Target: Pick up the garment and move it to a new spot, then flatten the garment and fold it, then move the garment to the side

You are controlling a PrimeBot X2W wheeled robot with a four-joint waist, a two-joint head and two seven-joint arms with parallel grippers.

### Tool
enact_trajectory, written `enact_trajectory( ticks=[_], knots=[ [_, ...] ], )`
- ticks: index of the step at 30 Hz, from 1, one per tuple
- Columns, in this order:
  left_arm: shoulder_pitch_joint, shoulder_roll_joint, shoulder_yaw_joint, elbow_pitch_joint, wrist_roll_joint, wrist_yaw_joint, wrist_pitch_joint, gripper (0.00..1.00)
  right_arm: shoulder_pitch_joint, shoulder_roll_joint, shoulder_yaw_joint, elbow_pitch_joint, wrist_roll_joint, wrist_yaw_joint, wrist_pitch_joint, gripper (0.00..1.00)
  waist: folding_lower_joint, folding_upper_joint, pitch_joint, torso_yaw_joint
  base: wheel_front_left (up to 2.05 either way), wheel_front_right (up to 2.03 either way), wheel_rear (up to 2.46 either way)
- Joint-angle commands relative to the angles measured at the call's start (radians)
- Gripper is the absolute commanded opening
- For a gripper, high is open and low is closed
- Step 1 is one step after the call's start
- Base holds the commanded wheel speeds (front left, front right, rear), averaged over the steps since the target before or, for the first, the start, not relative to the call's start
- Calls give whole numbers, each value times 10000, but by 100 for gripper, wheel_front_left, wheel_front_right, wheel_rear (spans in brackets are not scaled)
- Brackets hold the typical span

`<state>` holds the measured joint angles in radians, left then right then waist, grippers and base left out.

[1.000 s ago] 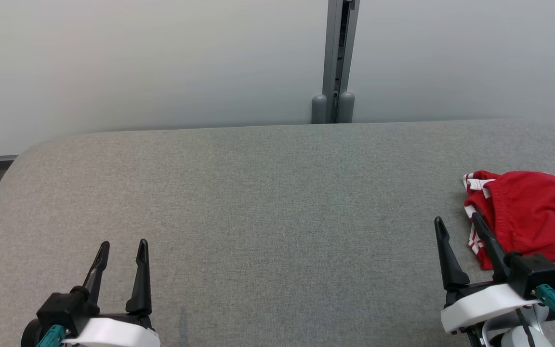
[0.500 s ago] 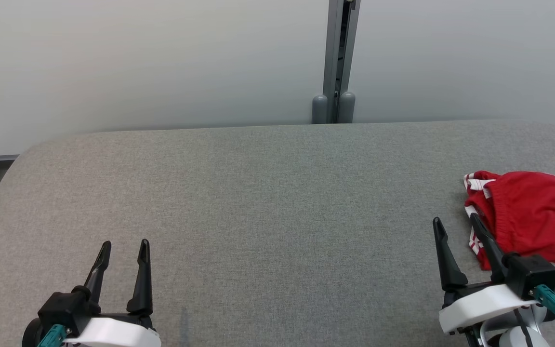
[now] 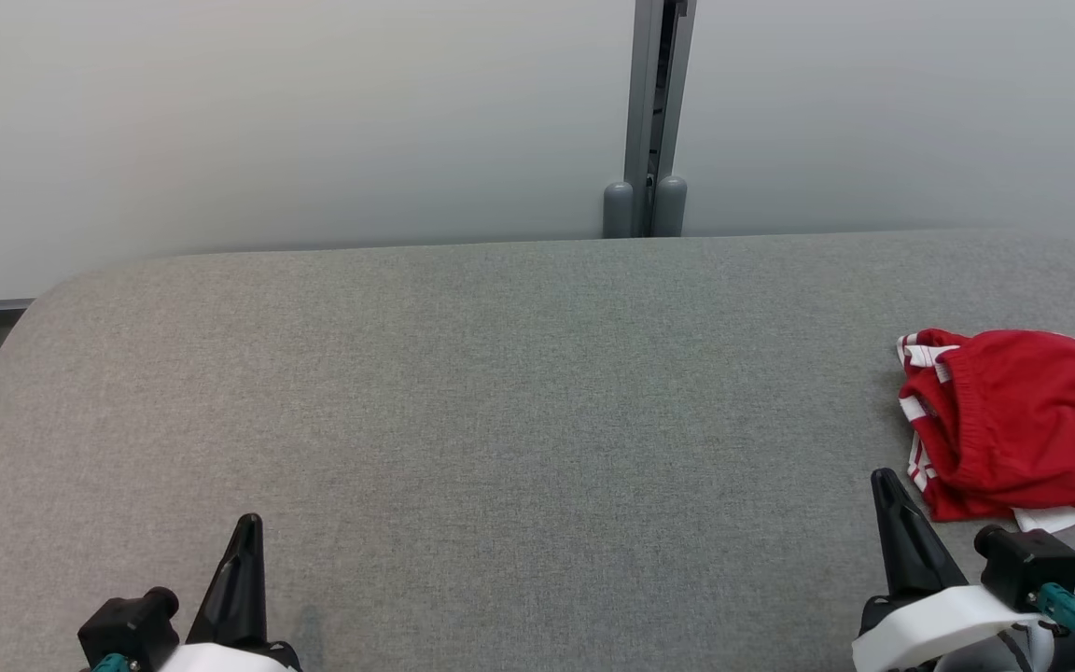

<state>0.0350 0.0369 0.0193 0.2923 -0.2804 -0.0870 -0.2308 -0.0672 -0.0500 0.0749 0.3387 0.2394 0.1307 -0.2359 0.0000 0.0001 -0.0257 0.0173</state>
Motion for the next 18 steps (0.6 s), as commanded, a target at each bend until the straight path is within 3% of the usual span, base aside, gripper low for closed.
enact_trajectory(
  ticks=[1, 18],
  knots=[
    [-313, 53, 106, -155, -530, -36, 122, 0, -232, -46, -110, -192, 547, 0, 123, 0, 0, -1, 4, -2, 0, 0, 0],
    [-535, 77, 245, -289, -3280, -125, 789, 0, -279, -42, -489, -385, 3369, 0, 838, 0, 0, -1, 43, -25, 0, 0, 0]
  ],
)
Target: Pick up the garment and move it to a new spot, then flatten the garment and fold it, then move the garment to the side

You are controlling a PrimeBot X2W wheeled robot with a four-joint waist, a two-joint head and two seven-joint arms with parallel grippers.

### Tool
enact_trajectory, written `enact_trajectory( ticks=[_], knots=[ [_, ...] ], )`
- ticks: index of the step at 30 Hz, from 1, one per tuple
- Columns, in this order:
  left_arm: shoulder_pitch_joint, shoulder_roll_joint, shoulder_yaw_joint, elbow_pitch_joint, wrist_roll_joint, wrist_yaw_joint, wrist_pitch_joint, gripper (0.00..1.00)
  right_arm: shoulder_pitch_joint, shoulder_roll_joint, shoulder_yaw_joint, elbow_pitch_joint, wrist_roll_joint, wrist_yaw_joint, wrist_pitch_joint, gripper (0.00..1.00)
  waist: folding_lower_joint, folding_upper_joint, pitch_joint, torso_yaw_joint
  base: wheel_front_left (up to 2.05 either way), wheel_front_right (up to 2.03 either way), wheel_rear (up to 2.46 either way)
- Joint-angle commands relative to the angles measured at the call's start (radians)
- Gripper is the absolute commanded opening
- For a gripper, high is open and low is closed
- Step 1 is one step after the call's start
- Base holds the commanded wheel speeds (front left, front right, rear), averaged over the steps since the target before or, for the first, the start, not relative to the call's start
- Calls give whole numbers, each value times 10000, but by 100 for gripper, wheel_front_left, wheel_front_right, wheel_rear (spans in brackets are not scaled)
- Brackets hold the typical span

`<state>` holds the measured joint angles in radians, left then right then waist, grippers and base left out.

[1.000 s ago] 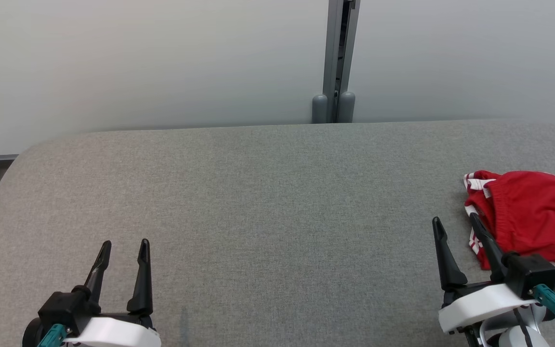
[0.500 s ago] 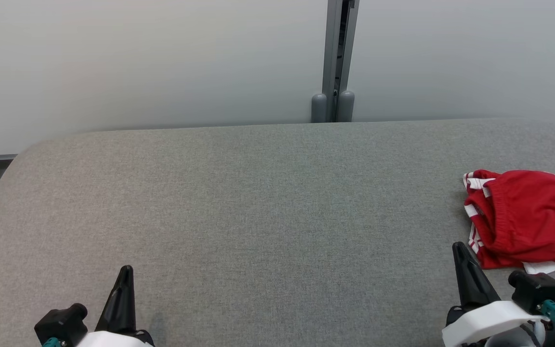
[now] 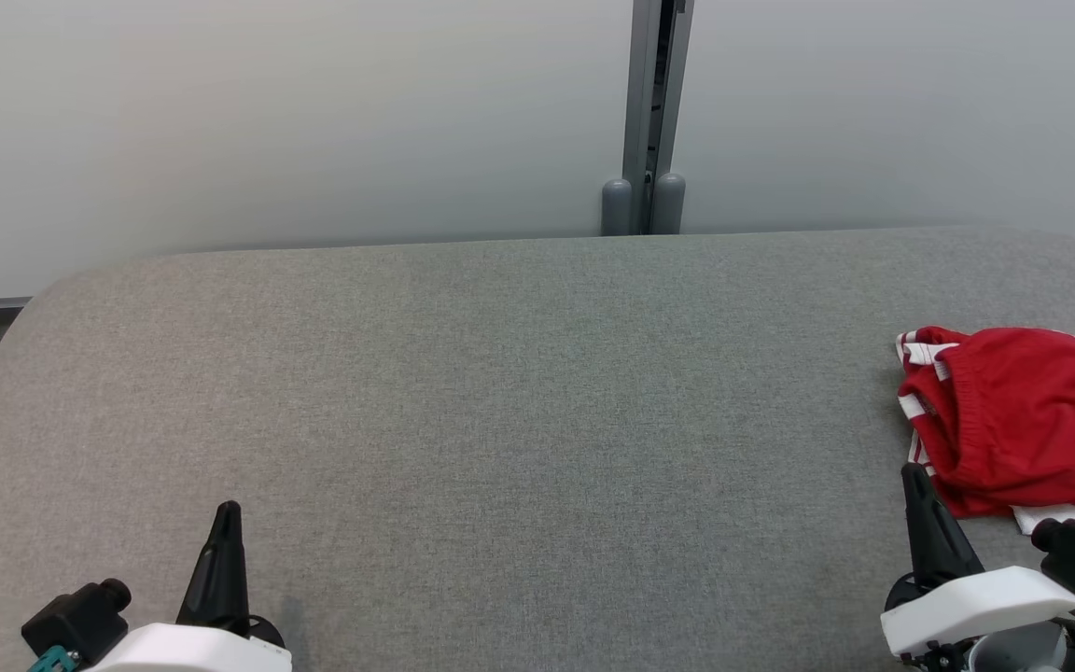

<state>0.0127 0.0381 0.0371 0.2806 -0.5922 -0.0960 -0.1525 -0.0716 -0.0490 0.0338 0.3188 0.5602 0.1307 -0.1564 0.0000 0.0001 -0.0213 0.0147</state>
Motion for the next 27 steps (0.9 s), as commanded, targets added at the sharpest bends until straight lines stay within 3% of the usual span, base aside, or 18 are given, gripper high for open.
enact_trajectory(
  ticks=[1, 27],
  knots=[
    [-329, 67, 77, -177, -316, -40, 46, 0, -239, -51, -101, -194, 322, 0, 85, 0, 0, -1, 2, -1, 0, 0, 0],
    [-678, 97, 329, -260, -3795, -159, 972, 0, -325, -47, -590, -414, 3906, 0, 1010, 0, 0, -1, 63, -38, 0, 0, 0]
  ],
)
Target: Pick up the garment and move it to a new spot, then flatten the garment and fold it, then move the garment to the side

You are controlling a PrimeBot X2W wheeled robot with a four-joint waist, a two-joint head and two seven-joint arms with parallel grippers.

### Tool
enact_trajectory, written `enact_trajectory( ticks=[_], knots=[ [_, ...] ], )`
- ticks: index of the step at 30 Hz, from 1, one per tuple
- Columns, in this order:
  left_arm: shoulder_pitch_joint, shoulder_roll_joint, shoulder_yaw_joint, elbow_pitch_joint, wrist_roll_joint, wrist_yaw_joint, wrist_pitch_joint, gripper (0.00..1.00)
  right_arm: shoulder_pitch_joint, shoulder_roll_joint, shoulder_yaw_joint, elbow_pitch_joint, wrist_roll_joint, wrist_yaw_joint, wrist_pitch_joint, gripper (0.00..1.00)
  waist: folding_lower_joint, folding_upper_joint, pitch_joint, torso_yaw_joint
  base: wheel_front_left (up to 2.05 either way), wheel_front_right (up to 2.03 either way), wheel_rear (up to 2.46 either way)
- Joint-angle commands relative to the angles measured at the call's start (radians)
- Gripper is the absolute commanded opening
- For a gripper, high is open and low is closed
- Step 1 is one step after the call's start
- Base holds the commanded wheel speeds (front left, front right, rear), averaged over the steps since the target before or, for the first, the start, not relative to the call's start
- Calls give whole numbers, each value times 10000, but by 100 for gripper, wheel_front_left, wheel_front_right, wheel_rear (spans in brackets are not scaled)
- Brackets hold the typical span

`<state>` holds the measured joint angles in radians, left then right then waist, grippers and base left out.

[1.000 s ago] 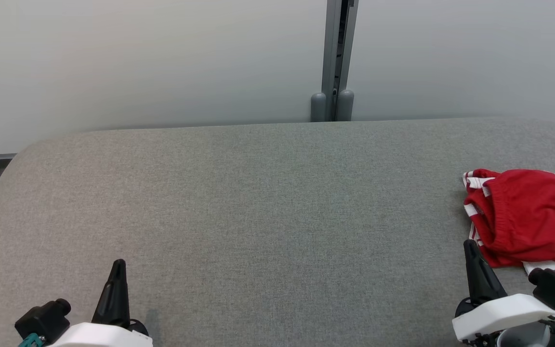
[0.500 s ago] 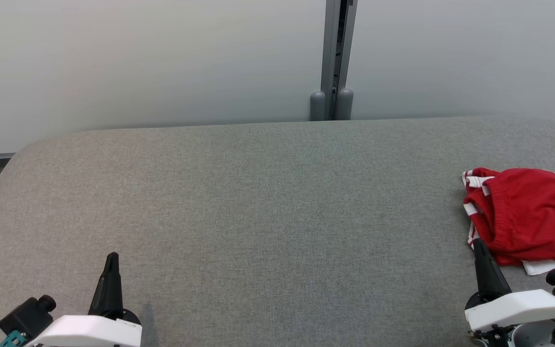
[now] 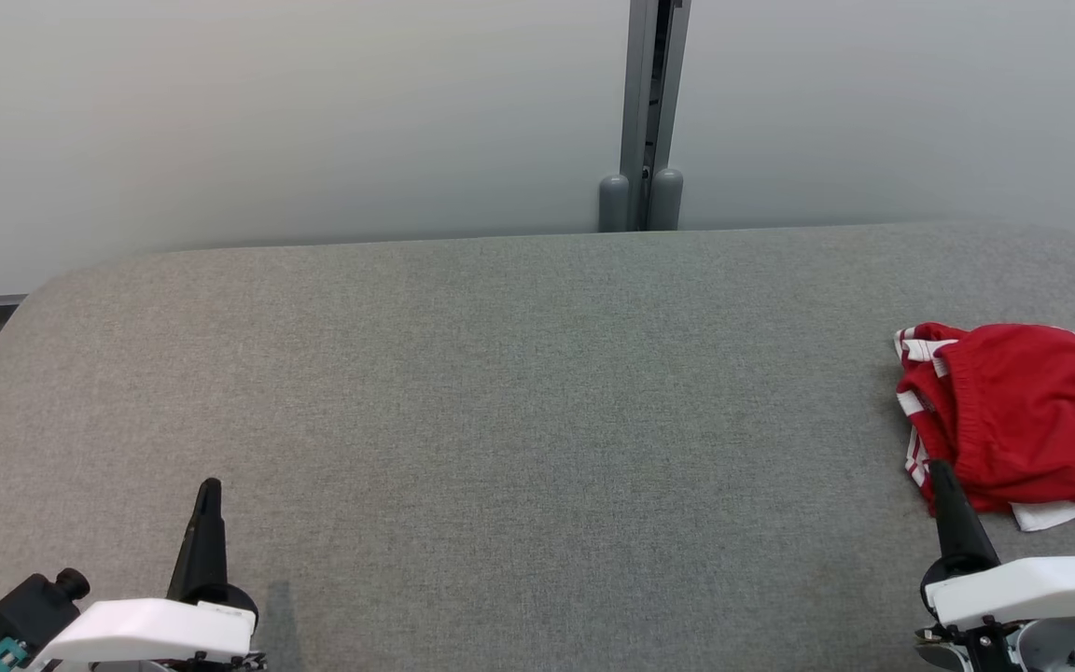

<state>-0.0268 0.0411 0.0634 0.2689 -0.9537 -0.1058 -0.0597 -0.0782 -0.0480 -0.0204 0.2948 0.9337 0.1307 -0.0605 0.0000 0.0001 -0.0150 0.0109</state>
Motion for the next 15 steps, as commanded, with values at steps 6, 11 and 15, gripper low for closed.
enact_trajectory(
  ticks=[6, 11, 15],
  knots=[
    [-366, 72, 117, -158, -862, -82, 227, 0, -267, -56, -151, -212, 874, 1, 237, 0, 0, -1, 15, -9, 0, 0, 0],
    [-412, 77, 156, -171, -1397, -100, 367, 0, -280, -55, -231, -236, 1426, 1, 379, 0, 0, -1, 27, -16, 0, 0, 0],
    [-439, 80, 185, -177, -1801, -109, 481, 0, -291, -55, -281, -259, 1853, 1, 492, 0, 0, -1, 36, -22, 0, 0, 0]
  ],
)
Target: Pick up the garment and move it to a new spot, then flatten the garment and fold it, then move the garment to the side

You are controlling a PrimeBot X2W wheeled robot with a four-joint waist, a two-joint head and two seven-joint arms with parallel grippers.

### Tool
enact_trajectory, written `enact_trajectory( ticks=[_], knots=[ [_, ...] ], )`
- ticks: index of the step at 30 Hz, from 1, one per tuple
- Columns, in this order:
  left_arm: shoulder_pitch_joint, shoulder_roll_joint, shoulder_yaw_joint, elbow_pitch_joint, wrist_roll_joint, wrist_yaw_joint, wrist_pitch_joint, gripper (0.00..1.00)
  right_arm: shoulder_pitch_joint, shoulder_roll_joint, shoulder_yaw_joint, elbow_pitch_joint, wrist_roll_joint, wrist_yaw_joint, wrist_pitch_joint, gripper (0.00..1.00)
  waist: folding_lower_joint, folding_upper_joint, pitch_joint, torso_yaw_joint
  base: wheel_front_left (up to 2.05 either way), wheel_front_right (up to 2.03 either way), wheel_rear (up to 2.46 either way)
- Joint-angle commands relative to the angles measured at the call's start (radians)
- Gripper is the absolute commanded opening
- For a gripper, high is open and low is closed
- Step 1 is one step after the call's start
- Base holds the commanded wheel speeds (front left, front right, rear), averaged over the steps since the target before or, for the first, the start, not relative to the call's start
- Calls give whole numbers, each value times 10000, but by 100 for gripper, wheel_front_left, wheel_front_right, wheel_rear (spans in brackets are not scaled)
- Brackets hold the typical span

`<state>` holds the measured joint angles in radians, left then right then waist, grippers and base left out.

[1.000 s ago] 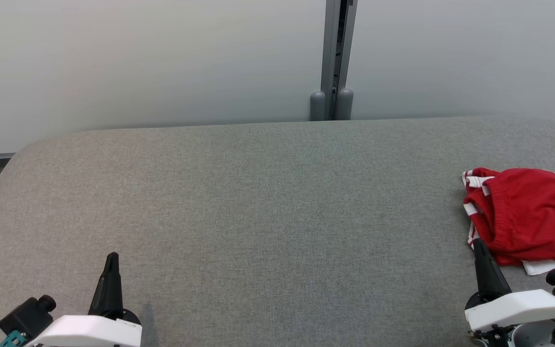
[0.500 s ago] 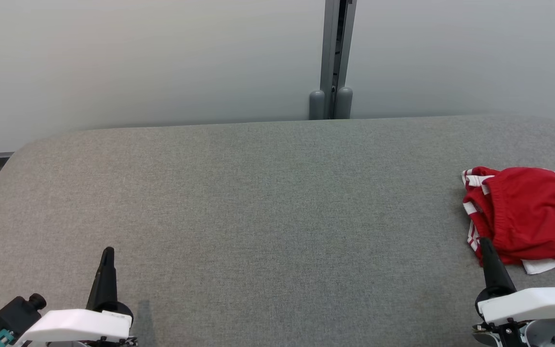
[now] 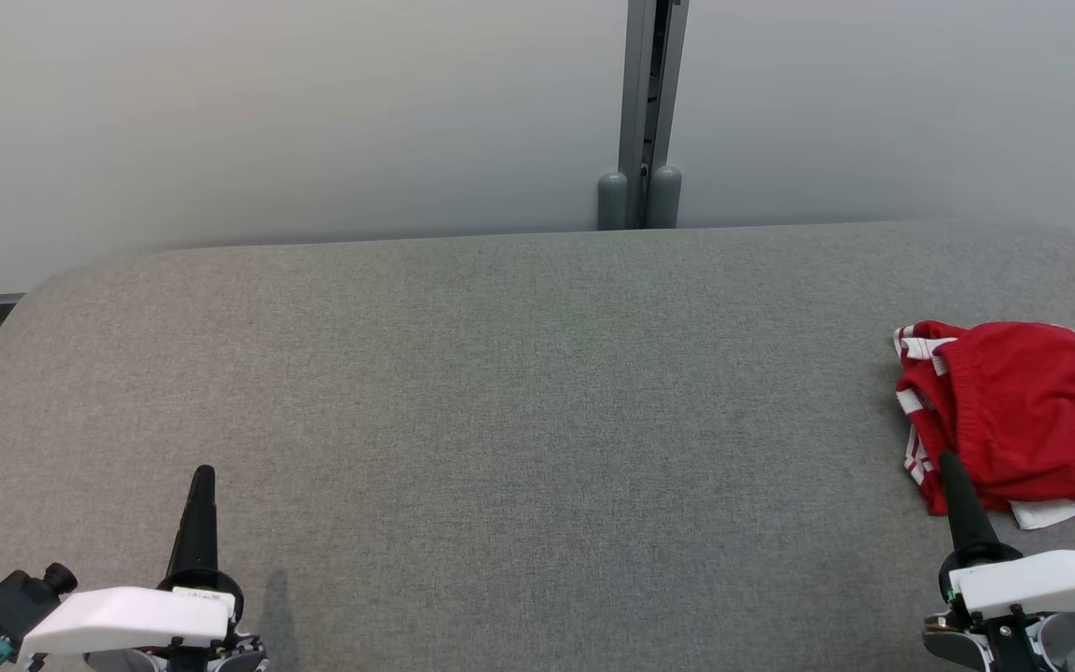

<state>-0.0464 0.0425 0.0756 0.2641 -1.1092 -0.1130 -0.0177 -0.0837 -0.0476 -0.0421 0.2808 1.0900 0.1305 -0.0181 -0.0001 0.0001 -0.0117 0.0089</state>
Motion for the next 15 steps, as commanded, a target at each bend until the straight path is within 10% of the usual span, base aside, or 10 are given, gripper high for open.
enact_trajectory(
  ticks=[1, 15],
  knots=[
    [-257, 68, 69, -132, -349, -41, 85, 0, -239, -59, -78, -124, 393, 3, 101, 0, 1, -1, 5, -3, 0, 0, 0],
    [-380, 77, 172, -156, -1672, -98, 436, 0, -244, -56, -277, -209, 1751, 3, 450, 0, 1, -1, 39, -23, 0, 0, 0]
  ],
)
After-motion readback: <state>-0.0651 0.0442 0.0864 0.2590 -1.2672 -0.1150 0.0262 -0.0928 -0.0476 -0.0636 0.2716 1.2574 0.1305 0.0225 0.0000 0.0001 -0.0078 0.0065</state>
